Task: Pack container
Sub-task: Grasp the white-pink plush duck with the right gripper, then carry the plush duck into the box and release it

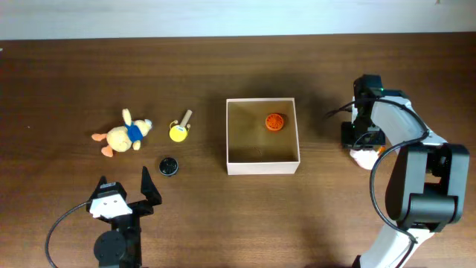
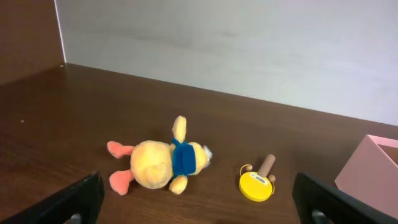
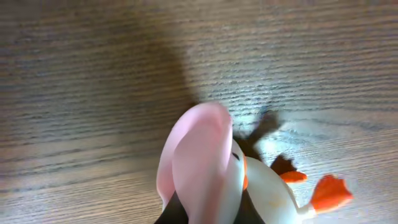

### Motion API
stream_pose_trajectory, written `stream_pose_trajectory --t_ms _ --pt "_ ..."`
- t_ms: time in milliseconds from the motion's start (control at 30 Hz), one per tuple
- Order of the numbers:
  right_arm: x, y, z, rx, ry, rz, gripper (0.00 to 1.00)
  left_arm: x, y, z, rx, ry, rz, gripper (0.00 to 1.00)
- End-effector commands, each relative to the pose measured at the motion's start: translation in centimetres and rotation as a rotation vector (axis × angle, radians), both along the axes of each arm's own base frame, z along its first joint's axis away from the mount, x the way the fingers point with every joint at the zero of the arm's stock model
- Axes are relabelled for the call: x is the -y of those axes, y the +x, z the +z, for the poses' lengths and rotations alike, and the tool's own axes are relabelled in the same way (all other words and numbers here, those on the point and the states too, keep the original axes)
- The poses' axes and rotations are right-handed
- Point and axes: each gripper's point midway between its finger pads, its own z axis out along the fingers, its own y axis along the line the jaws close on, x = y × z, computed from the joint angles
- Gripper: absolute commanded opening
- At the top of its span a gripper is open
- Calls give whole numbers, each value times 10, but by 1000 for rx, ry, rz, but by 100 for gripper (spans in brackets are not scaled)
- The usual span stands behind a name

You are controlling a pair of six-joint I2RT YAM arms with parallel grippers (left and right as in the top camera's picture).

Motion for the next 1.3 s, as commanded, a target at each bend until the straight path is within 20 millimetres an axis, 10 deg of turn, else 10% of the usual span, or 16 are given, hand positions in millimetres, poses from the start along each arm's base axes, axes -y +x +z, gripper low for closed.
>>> stream_pose_trajectory --t_ms 0,400,667,933,1267 --pt "9 31 33 108 -23 -15 4 0 0 -2 0 -8 -2 99" --pt "7 96 177 379 -47 19 4 0 0 -2 0 -8 -2 99" --pt "-79 96 227 440 22 199 4 0 0 -2 0 -8 -2 99" --pt "-220 64 227 425 109 453 4 0 0 -2 0 -8 -2 99" --pt "-252 15 165 198 145 474 4 0 0 -2 0 -8 -2 99"
